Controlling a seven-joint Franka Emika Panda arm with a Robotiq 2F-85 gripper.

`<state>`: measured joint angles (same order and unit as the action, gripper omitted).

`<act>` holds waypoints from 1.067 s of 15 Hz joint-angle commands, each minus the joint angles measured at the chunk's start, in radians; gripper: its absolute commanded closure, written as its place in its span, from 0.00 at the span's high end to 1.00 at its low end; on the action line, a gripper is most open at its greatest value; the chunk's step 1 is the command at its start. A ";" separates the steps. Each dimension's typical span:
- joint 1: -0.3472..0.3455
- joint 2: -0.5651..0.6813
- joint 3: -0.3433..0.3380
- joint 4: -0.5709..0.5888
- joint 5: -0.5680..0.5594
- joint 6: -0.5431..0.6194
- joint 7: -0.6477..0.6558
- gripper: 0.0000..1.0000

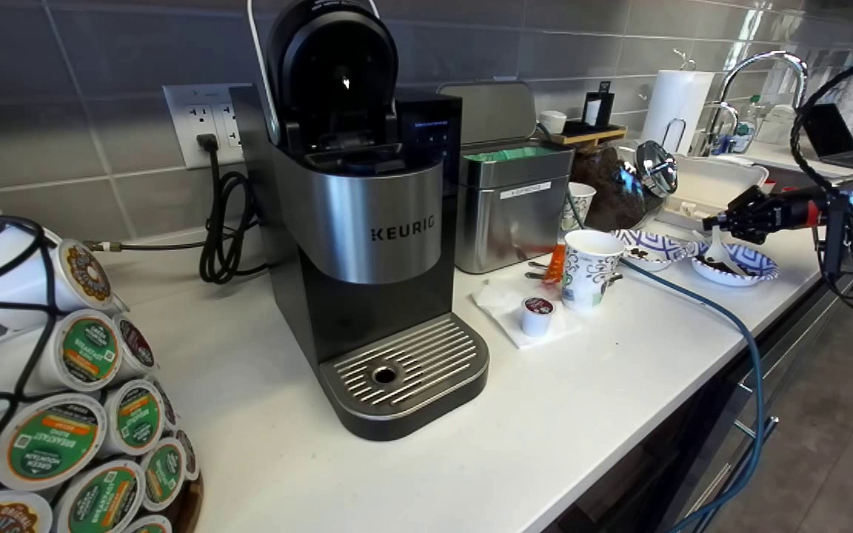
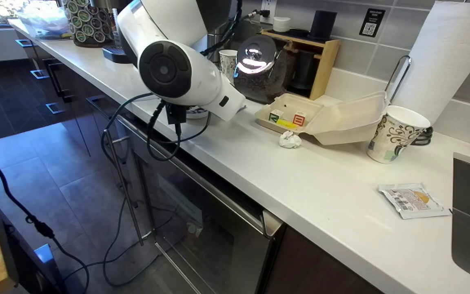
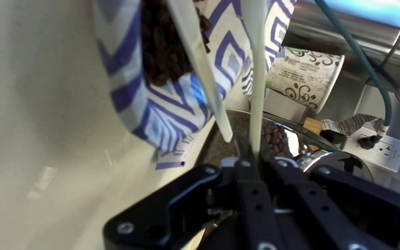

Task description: Move the contents in one bowl to the next bowl using a spoon

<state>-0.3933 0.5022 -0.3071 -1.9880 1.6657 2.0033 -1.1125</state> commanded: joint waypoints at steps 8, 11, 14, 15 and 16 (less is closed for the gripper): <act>0.011 -0.119 -0.040 -0.067 -0.040 0.000 -0.016 0.01; 0.029 -0.161 -0.035 -0.062 -0.052 0.025 -0.002 0.01; 0.049 -0.191 -0.022 -0.048 -0.028 0.056 0.010 0.01; 0.058 -0.195 -0.017 -0.042 -0.018 0.075 0.013 0.01; 0.066 -0.195 -0.011 -0.035 0.000 0.096 0.018 0.01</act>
<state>-0.3546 0.3336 -0.3303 -2.0158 1.6384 2.0322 -1.1160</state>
